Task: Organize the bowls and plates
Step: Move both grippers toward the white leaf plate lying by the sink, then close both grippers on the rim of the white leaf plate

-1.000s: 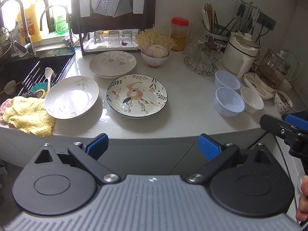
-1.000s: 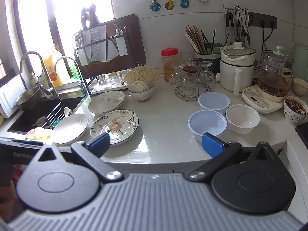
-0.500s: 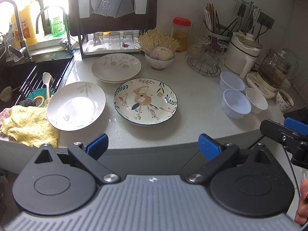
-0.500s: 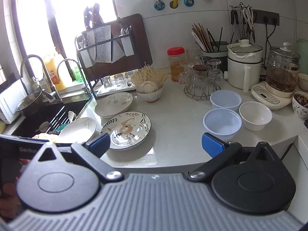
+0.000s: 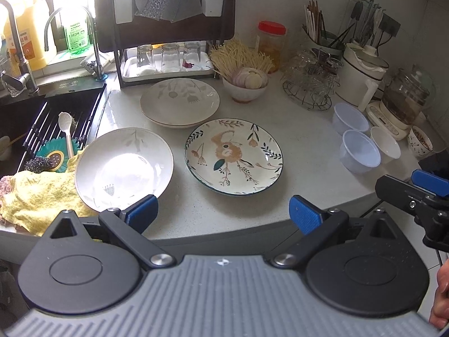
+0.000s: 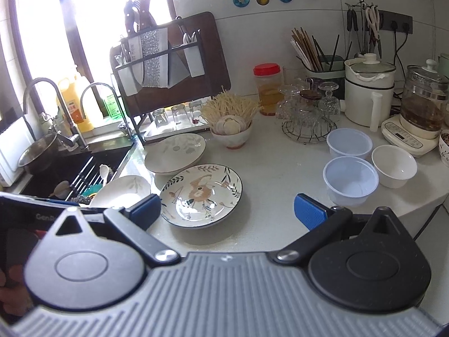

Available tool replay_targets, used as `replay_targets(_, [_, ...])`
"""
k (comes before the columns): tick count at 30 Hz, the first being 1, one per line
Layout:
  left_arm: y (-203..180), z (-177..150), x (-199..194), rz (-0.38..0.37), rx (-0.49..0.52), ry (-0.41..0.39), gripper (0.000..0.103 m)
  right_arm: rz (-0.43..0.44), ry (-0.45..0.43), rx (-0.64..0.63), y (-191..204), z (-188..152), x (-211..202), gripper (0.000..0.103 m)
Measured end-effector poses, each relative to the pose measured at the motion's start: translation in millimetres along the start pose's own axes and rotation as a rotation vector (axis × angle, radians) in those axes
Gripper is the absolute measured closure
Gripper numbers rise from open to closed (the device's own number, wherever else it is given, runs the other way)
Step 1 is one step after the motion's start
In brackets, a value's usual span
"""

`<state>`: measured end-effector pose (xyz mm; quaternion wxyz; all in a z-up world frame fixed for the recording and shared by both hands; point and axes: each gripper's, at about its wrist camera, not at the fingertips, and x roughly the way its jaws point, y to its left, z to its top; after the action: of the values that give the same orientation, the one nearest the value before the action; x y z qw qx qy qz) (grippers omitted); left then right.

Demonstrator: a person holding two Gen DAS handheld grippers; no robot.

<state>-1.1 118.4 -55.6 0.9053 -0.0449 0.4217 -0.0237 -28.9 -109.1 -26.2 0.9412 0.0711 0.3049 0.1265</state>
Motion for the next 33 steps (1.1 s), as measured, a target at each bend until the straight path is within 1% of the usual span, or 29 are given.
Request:
replay_targets(4, [20,4,0,0.023,-0.016,-0.006,0.002,0.012,-0.001,-0.006,13,5,13,0.0])
replay_targets(7, [37,5,3,0.047,-0.04,0.003,0.002,-0.011,-0.008,-0.017,23,5,24,0.0])
replay_targets(11, [65,3,10,0.08,-0.079,0.024,0.002,0.02,0.01,-0.01,33,3,40,0.0])
replay_targets(15, [89,3,20,0.113,-0.088,0.038,0.002,0.033,0.056,0.006,46,-1,57,0.0])
replay_targets(17, [103,3,26,0.125,-0.109,0.05,0.002,0.058,0.082,0.025,52,-3,66,0.0])
replay_targets(20, [126,4,35,0.121,-0.14,0.073,0.002,0.069,0.114,0.045,63,-7,78,0.0])
replay_targets(26, [162,11,51,0.114,-0.148,0.122,0.002,0.093,0.203,0.082,90,-13,107,0.001])
replay_targets(28, [173,15,55,0.101,-0.152,0.134,0.002,0.125,0.24,0.117,98,-13,119,0.003])
replay_targets(30, [184,19,60,0.095,-0.154,0.147,0.002,0.125,0.267,0.154,103,-14,130,0.004])
replay_targets(33, [200,26,65,0.066,-0.164,0.169,0.002,0.118,0.302,0.216,109,-16,145,0.017])
